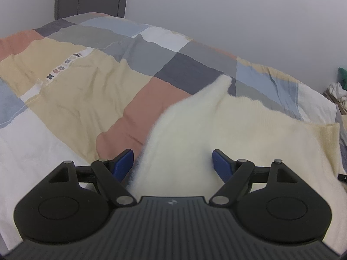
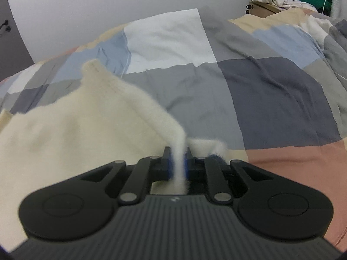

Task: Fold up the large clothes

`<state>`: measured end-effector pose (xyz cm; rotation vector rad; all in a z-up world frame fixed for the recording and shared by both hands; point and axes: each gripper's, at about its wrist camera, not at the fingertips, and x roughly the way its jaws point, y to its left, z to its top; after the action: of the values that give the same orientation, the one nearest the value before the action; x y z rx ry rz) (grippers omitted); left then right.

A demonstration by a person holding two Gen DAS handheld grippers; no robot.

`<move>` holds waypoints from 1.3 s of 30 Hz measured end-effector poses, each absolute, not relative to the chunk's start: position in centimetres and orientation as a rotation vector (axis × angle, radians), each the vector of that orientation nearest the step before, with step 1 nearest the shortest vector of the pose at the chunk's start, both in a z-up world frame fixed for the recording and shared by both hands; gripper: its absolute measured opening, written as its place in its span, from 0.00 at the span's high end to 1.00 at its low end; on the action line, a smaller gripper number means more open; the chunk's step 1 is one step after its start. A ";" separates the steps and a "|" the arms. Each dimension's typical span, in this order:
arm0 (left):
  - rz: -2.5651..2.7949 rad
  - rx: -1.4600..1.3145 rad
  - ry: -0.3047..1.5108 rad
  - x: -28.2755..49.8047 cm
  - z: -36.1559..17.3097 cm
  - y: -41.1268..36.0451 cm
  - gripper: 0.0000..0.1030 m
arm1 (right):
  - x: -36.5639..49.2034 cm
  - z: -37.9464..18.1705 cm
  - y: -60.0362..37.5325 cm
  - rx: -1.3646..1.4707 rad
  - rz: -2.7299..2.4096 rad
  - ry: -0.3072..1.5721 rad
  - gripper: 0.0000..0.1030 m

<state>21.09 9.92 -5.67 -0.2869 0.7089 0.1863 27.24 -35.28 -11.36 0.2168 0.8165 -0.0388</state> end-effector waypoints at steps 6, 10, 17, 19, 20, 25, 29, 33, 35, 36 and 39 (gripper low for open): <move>0.169 -0.299 0.666 19.0 -4.7 9.6 0.20 | 25.9 -9.6 -35.8 0.281 -0.039 0.775 0.84; 0.142 -0.302 0.633 16.5 -3.3 8.9 0.20 | 23.7 -7.6 -35.4 0.276 -0.011 0.723 0.83; 0.059 -0.301 0.591 12.4 -1.2 6.4 0.20 | 19.4 -4.3 -33.6 0.262 0.068 0.646 0.83; 0.038 -0.304 0.595 11.4 -1.2 5.5 0.20 | 18.0 -3.9 -32.5 0.211 0.083 0.621 0.83; 0.032 -0.302 0.598 10.9 -1.2 4.9 0.20 | 17.3 -3.8 -32.0 0.199 0.096 0.614 0.83; -0.006 -0.335 0.618 9.0 -1.3 3.1 0.20 | 14.1 -3.9 -30.6 0.263 0.173 0.617 0.83; -0.021 -0.410 0.645 8.2 -1.3 2.8 0.20 | 12.3 -3.9 -30.1 0.353 0.215 0.647 0.80; -0.031 -0.504 0.700 8.1 -1.5 3.2 0.20 | 11.4 -3.9 -30.0 0.470 0.234 0.672 0.54; -0.041 -0.588 0.732 8.1 -1.8 3.8 0.19 | 11.1 -4.0 -30.0 0.537 0.239 0.697 0.54; -0.042 -0.630 0.746 8.1 -2.0 4.1 0.19 | 11.0 -4.2 -30.1 0.572 0.242 0.709 0.54; -0.037 -0.742 0.788 7.9 -2.5 4.8 0.19 | 10.6 -4.7 -30.5 0.673 0.240 0.752 0.32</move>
<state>7.91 4.77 -2.55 -0.7424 0.7881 -0.0374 10.56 -30.47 -4.70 0.6734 0.7522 0.2405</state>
